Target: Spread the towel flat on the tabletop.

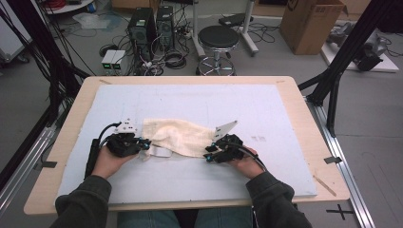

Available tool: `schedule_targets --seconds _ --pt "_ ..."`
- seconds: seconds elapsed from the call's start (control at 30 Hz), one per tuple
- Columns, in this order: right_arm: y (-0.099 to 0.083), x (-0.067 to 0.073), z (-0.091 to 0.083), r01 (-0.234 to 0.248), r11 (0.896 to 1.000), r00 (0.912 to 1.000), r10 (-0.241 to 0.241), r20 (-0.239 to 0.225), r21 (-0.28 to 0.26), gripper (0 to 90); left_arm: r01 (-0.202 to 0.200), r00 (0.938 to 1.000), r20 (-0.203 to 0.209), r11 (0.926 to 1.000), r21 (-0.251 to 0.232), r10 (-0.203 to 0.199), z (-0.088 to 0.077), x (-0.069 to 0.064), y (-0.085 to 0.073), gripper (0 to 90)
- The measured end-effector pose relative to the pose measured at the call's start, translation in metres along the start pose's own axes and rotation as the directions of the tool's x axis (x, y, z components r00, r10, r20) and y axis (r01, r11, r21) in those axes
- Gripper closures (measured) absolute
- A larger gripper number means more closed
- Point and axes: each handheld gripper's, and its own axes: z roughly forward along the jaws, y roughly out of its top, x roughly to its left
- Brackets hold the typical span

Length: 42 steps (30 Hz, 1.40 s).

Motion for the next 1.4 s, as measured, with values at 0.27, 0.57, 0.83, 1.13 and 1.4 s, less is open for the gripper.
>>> schedule_targets --seconds 0.27,0.57,0.83,1.13,1.4 --pt "0.0 -0.004 -0.007 -0.02 0.999 0.9994 0.021 0.028 -0.025 85.2 0.016 0.9997 0.018 0.9988 -0.045 -0.015 -0.008 0.0 0.0 84.8" --pt "0.015 -0.003 -0.041 -0.046 0.989 0.9988 0.048 0.01 -0.141 85.6 0.008 0.9996 0.029 0.9969 -0.079 -0.006 -0.021 -0.006 0.002 84.8" --pt "0.015 0.03 -0.06 -0.003 0.986 0.9997 -0.001 -0.024 -0.166 85.5 -0.063 0.9968 0.043 0.9945 -0.084 0.067 -0.048 -0.033 -0.007 84.8" --pt "-0.004 0.085 -0.058 0.015 0.989 0.9931 -0.032 -0.113 -0.147 85.4 -0.113 0.9864 0.111 0.9906 -0.077 0.121 -0.071 -0.076 -0.04 84.5" --pt "-0.002 0.089 -0.064 0.005 0.984 0.9925 -0.027 -0.119 -0.178 69.8 -0.106 0.9811 0.149 0.9879 -0.113 0.123 -0.079 -0.078 -0.037 61.9"
